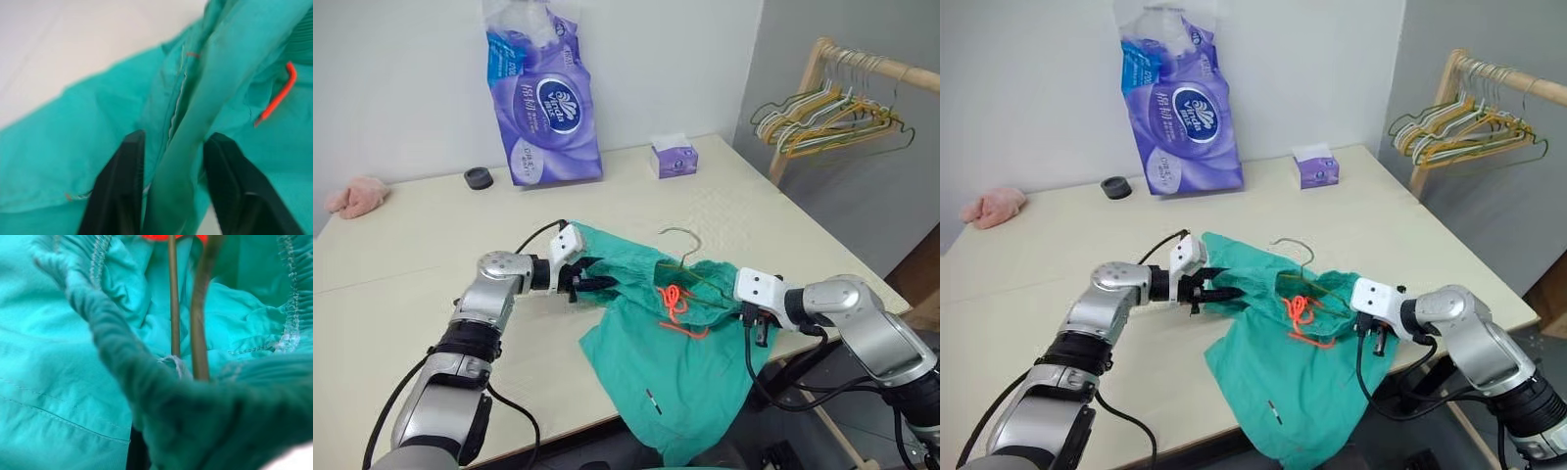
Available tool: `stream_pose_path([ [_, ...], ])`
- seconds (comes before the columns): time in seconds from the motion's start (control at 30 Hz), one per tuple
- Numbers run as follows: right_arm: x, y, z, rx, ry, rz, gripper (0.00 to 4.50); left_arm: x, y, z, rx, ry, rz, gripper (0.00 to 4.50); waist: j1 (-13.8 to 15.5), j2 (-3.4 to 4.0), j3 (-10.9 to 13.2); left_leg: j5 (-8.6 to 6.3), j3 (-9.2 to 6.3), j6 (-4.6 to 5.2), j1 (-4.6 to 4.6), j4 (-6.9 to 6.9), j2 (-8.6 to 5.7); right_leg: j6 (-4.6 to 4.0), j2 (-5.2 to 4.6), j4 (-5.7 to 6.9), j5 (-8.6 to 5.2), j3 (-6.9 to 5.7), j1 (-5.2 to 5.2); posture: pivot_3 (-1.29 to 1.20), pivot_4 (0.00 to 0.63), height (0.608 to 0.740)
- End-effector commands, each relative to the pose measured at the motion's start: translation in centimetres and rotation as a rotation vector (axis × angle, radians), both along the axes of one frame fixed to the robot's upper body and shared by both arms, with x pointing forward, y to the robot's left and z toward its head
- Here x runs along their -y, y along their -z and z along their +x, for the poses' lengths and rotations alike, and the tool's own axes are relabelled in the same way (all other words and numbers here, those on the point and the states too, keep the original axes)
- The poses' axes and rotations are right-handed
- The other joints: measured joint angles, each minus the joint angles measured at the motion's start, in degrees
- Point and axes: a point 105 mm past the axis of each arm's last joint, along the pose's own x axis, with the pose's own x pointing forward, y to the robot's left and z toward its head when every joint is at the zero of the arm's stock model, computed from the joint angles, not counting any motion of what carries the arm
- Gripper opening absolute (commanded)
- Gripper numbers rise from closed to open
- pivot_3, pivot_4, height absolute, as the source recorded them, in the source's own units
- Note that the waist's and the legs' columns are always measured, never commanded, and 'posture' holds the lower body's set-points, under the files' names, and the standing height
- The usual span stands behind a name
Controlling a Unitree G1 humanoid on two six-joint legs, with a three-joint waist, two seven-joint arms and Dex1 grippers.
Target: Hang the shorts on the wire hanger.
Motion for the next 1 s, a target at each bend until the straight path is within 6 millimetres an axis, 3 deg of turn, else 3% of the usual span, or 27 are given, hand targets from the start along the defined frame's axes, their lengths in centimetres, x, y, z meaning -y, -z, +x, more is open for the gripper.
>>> stream_pose_path([
  [0.03,-0.2,-0.8,0.1,0.012,-0.027,0.004,0.0,-0.6,-1.2,0.2,0.066,0.003,0.035,3.35,0.12,0.0,0.0,0.0,0.0,0.0,0.0,0.0,0.01,0.0,0.0,0.01,0.0,-0.01,-0.01,-0.25,0.0,0.74],
  [0.4,0.0,-0.8,-0.3,-0.007,-0.041,-0.002,0.0,-2.3,0.8,-0.1,0.114,0.071,0.24,3.35,0.21,0.0,0.0,0.0,0.01,0.0,0.0,-0.02,0.02,0.0,0.02,0.0,0.0,-0.01,-0.01,-0.25,0.0,0.74],
  [0.7,-0.4,-0.9,-0.5,-0.007,-0.053,0.007,0.0,-0.7,1.5,0.9,0.15,0.058,0.206,3.35,0.22,0.0,0.0,0.0,0.01,0.0,0.0,-0.01,0.01,0.0,0.02,0.0,0.0,-0.01,0.0,-0.26,0.0,0.74],
  [0.8,-0.4,-1.0,-0.5,-0.007,-0.056,0.004,0.0,-0.4,0.9,1.8,0.176,0.018,0.162,2.75,0.15,0.0,0.0,0.0,0.01,0.0,0.0,-0.01,0.02,0.0,0.01,0.01,0.0,-0.01,-0.01,-0.26,0.0,0.74],
  [1.0,-0.2,-1.0,-0.6,-0.007,-0.055,0.001,0.0,-0.6,0.9,2.1,0.189,0.014,0.161,0.92,0.08,0.0,0.0,0.0,0.02,0.0,-0.01,-0.03,0.02,0.0,0.01,0.0,0.0,0.0,-0.04,-0.26,0.0,0.74],
])
